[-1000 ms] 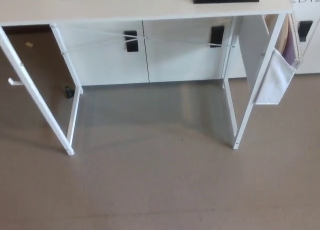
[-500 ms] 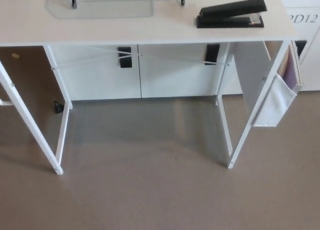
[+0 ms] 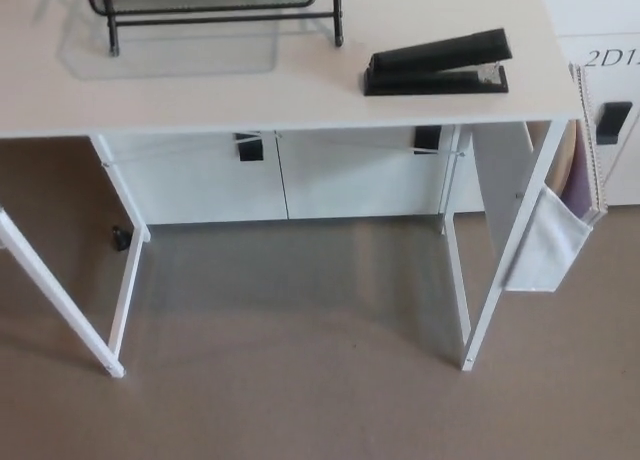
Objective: The robot walks towards a desk on which a file tray is kept in the middle and a stapler is kept to its right. The robot lifts the stapler using its right hand and places it on the file tray.
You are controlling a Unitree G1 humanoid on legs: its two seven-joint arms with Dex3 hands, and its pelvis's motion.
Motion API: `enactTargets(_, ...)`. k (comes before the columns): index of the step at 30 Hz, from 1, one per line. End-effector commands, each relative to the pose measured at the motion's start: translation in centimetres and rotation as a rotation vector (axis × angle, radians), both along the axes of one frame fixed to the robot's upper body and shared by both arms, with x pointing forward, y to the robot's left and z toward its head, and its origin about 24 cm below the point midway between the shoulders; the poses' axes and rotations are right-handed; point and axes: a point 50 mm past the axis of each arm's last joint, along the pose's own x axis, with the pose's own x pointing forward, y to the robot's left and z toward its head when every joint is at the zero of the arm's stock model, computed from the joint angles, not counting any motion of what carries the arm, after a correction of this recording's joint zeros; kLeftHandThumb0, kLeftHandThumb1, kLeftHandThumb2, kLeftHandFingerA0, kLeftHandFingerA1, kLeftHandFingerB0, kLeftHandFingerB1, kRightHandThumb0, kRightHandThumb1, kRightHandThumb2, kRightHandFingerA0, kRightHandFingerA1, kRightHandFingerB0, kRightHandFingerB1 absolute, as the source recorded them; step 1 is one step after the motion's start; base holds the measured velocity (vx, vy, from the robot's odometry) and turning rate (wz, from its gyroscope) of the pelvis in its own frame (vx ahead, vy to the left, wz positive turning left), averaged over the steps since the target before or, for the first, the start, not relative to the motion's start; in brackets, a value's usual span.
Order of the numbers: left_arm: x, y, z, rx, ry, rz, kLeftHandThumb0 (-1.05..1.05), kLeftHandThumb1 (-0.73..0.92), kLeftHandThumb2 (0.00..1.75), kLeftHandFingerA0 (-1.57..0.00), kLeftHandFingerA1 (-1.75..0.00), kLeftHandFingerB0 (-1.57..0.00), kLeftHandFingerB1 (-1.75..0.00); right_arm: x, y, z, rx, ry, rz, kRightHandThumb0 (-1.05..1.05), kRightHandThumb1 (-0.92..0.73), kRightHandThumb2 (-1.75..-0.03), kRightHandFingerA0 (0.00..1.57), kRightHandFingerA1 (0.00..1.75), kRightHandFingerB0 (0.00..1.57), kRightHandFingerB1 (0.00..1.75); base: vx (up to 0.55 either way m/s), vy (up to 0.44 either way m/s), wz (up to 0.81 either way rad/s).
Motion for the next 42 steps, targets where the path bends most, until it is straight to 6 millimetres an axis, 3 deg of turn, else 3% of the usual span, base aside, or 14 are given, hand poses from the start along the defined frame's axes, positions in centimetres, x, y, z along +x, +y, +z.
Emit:
enactTargets(1, 0.09, 0.52, 0.60, 0.024, 0.011, -0.007, -0.53, 0.61, 0.58, -0.44, -0.41, -0.27, -0.32, 0.01, -0.10, 0.02, 0.008, -0.016, -0.021, -0.61, -0.69, -0.63, 0.21, 0.34, 0.05, 0.19, 0.16, 0.054, -0.13)
enactTargets(7, 0.74, 0.65, 0.76, 0.015, -0.012, -0.003, -0.59, 0.51, 0.76, -0.37, -0.49, -0.22, -0.41, 0.52, -0.12, 0.16, -0.005, -0.014, -0.001, -0.64, -0.71, -0.61, 0.31, 0.37, 0.02, 0.25, 0.22, 0.168, -0.03)
enactTargets(8, 0.81, 0.65, 0.81, 0.015, -0.010, -0.011, -0.60, 0.52, 0.77, -0.37, -0.48, -0.22, -0.41, 0.52, -0.09, 0.19, 0.010, -0.023, 0.000, -0.72, -0.57, -0.90, 0.23, 0.50, 0.00, 0.20, 0.27, 0.276, -0.53)
enactTargets(10, 0.90, 0.65, 0.83, 0.023, -0.010, -0.010, -0.55, 0.59, 0.58, -0.45, -0.41, -0.28, -0.32, 0.38, 0.06, 0.11, 0.000, -0.038, -0.002, -0.62, -0.70, -0.60, 0.32, 0.39, 0.03, 0.23, 0.26, 0.220, -0.13)
enactTargets(12, 0.98, 0.69, 0.76, 0.032, 0.000, -0.007, -0.56, 0.60, 0.58, -0.46, -0.41, -0.28, -0.32, 0.24, 0.21, 0.07, 0.020, -0.082, -0.025, -0.64, -0.54, -0.87, 0.29, 0.54, 0.01, 0.22, 0.22, 0.119, 0.04)
enactTargets(23, 0.62, 0.58, 0.74, 0.010, -0.014, -0.002, -0.55, 0.59, 0.57, -0.44, -0.41, -0.28, -0.32, 0.35, -0.15, 0.27, -0.011, 0.016, 0.026, -0.72, -0.60, -0.91, 0.29, 0.52, 0.00, 0.21, 0.20, -0.047, 0.12)
enactTargets(24, 0.61, 0.56, 0.77, 0.014, -0.012, -0.012, -0.55, 0.60, 0.58, -0.44, -0.41, -0.27, -0.32, 0.33, -0.20, 0.29, -0.015, 0.019, 0.035, -0.66, -0.72, -0.62, 0.35, 0.40, 0.00, 0.22, 0.17, -0.033, 0.09)
enactTargets(29, 0.57, 0.65, 0.56, 0.021, -0.005, 0.019, -0.53, 0.60, 0.58, -0.46, -0.42, -0.28, -0.32, 0.43, -0.12, -0.06, -0.013, -0.013, -0.008, -0.62, -0.69, -0.61, 0.36, 0.43, 0.00, 0.26, 0.07, -0.005, -0.03)
enactTargets(31, 0.56, 0.66, 0.56, 0.019, -0.003, 0.018, -0.54, 0.59, 0.57, -0.44, -0.41, -0.28, -0.32, 0.28, -0.03, -0.10, 0.017, -0.054, -0.036, -0.65, -0.55, -0.88, 0.28, 0.53, 0.02, 0.23, 0.04, 0.160, -0.13)
enactTargets(32, 0.56, 0.68, 0.57, 0.024, -0.001, 0.016, -0.54, 0.59, 0.58, -0.45, -0.41, -0.28, -0.32, 0.22, 0.08, -0.11, 0.012, -0.058, -0.036, -0.60, -0.69, -0.60, 0.35, 0.42, 0.02, 0.27, 0.05, 0.194, -0.14)
enactTargets(34, 0.55, 0.71, 0.58, 0.028, 0.001, 0.013, -0.54, 0.60, 0.58, -0.44, -0.42, -0.27, -0.32, 0.24, 0.04, 0.02, 0.011, -0.037, -0.014, -0.67, -0.57, -0.89, 0.28, 0.52, 0.00, 0.21, 0.06, 0.210, -0.11)
enactTargets(37, 0.51, 0.70, 0.61, 0.022, -0.001, 0.010, -0.53, 0.60, 0.58, -0.45, -0.42, -0.27, -0.32, 0.17, 0.01, 0.06, 0.001, -0.038, -0.009, -0.58, -0.69, -0.60, 0.40, 0.44, 0.01, 0.26, 0.17, 0.309, -0.18)
enactTargets(41, 0.41, 0.74, 0.65, 0.017, 0.000, 0.008, -0.55, 0.60, 0.58, -0.44, -0.41, -0.27, -0.32, 0.06, 0.01, -0.11, -0.008, -0.033, -0.025, -0.64, -0.55, -0.87, 0.30, 0.53, 0.02, 0.24, 0.15, 0.274, -0.12)
enactTargets(42, 0.43, 0.76, 0.63, 0.017, 0.000, 0.017, -0.54, 0.59, 0.58, -0.45, -0.41, -0.27, -0.32, 0.06, -0.08, -0.20, -0.011, -0.004, -0.021, -0.61, -0.70, -0.61, 0.34, 0.41, 0.00, 0.28, 0.10, 0.141, 0.01)
